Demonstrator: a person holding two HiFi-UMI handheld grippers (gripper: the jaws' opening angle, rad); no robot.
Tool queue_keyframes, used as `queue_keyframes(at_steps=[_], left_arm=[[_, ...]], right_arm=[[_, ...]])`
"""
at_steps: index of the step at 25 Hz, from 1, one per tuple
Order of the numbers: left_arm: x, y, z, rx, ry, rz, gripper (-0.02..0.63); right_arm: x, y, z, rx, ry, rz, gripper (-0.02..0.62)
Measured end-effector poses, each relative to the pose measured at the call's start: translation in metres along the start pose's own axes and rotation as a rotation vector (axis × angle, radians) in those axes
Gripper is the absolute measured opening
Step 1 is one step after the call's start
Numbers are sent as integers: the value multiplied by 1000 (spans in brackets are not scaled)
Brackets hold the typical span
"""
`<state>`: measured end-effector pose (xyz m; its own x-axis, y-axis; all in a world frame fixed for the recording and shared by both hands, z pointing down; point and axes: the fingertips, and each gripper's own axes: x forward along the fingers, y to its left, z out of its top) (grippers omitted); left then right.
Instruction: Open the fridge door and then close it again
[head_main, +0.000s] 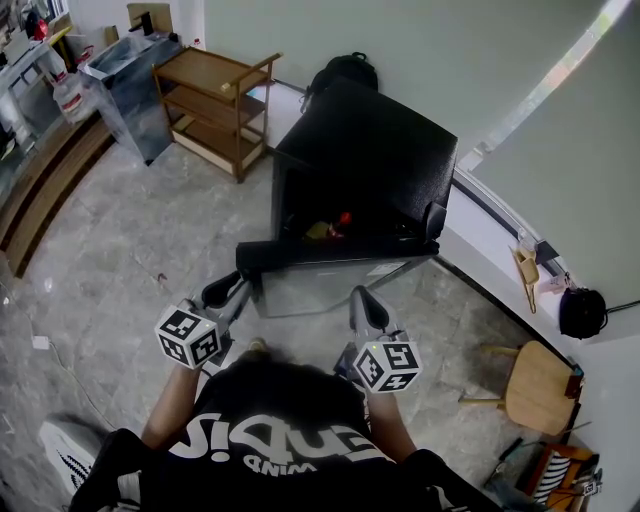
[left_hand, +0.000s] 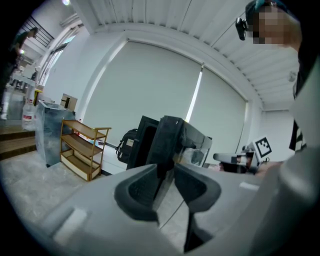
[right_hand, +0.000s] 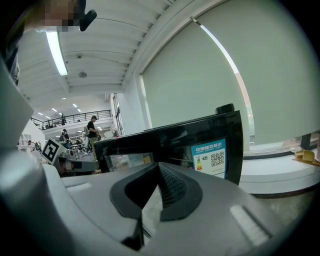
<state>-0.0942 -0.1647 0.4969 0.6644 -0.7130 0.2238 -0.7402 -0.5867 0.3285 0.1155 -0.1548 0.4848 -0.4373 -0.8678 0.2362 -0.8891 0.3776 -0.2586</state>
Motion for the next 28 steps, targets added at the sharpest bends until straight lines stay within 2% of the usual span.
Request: queue_keyframes(at_steps=[15, 28], left_arm=[[-3, -5, -4, -4, -3, 25, 104], [6, 7, 3, -2, -4, 46, 107]], right_arm=[[0, -5, -2, 3, 4, 7, -3], [8, 0, 2, 6, -7, 21, -3]])
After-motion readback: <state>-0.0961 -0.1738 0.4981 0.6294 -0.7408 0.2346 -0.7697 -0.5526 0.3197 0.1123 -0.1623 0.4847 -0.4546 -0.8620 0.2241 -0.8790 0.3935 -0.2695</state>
